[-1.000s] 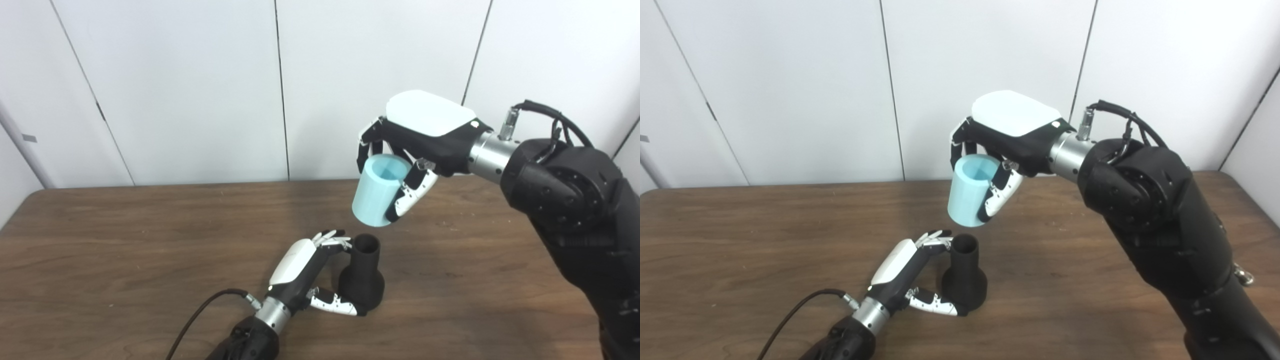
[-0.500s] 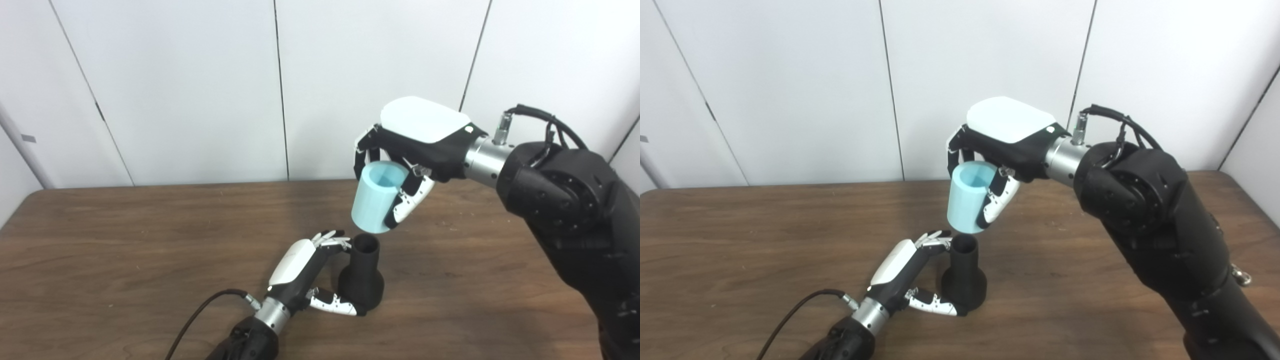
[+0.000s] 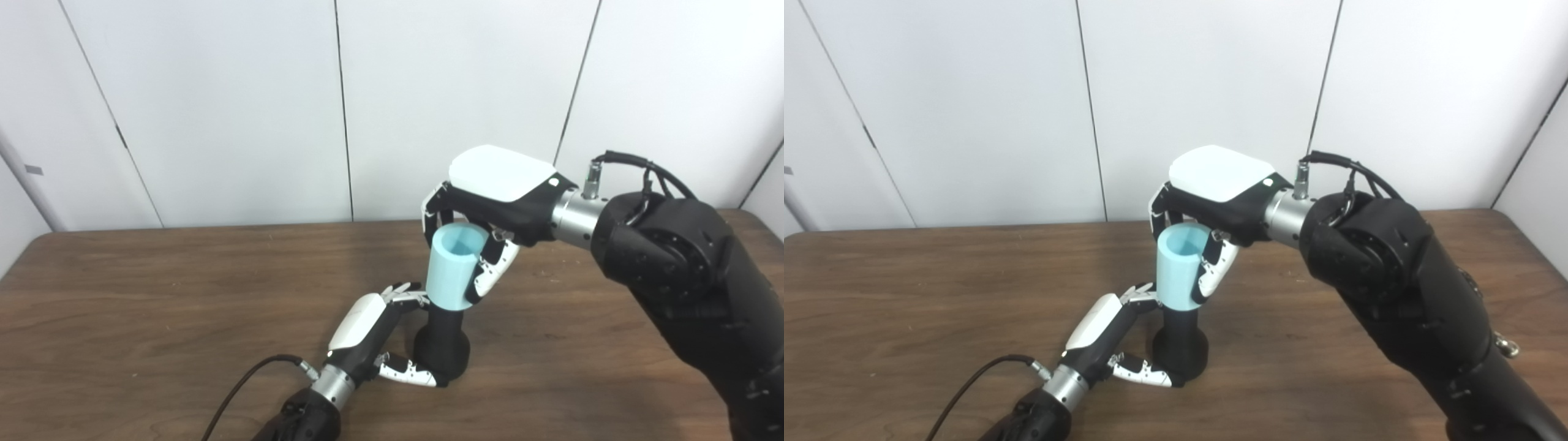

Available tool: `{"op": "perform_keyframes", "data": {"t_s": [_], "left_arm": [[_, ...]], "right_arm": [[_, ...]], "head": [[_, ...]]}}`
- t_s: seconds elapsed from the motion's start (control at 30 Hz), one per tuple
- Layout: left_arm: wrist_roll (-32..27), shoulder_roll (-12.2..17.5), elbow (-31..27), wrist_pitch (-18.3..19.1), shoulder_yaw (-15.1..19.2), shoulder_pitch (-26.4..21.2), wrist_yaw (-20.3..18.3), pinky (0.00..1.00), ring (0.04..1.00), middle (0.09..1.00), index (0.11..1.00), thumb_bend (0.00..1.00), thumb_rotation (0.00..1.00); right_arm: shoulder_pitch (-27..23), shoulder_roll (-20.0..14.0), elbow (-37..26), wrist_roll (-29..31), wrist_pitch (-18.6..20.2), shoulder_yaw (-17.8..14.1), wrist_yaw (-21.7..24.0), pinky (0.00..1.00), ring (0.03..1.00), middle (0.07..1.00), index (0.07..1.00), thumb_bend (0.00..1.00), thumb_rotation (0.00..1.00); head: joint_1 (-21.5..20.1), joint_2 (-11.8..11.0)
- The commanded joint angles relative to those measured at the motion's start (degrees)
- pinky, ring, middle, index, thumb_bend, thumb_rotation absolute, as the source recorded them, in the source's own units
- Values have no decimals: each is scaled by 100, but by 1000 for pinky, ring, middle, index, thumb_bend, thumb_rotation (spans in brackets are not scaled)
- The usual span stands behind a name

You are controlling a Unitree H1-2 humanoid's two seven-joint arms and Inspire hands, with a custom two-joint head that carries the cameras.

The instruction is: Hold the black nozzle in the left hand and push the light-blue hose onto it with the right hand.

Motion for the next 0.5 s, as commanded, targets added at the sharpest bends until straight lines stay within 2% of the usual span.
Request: {"op": "perform_keyframes", "data": {"t_s": [0.0,0.1,0.4,0.47], "left_arm": [[232,89,413,396,-197,655,-290,1000,940,802,482,521,73],[231,95,377,402,-199,669,-299,1000,940,802,481,521,73],[238,93,368,419,-211,666,-297,1000,940,802,481,521,73],[231,95,379,406,-209,671,-291,1000,940,802,481,521,73]], "right_arm": [[-299,11,47,-136,-28,-28,-6,110,211,434,495,527,0],[-339,49,69,-213,-2,24,58,130,230,399,508,523,0],[-305,110,103,-338,-10,52,225,145,239,395,509,522,0],[-300,122,109,-379,17,66,263,143,238,452,489,529,0]], "head": [[8,8],[-1,20],[15,23],[8,22]]}}
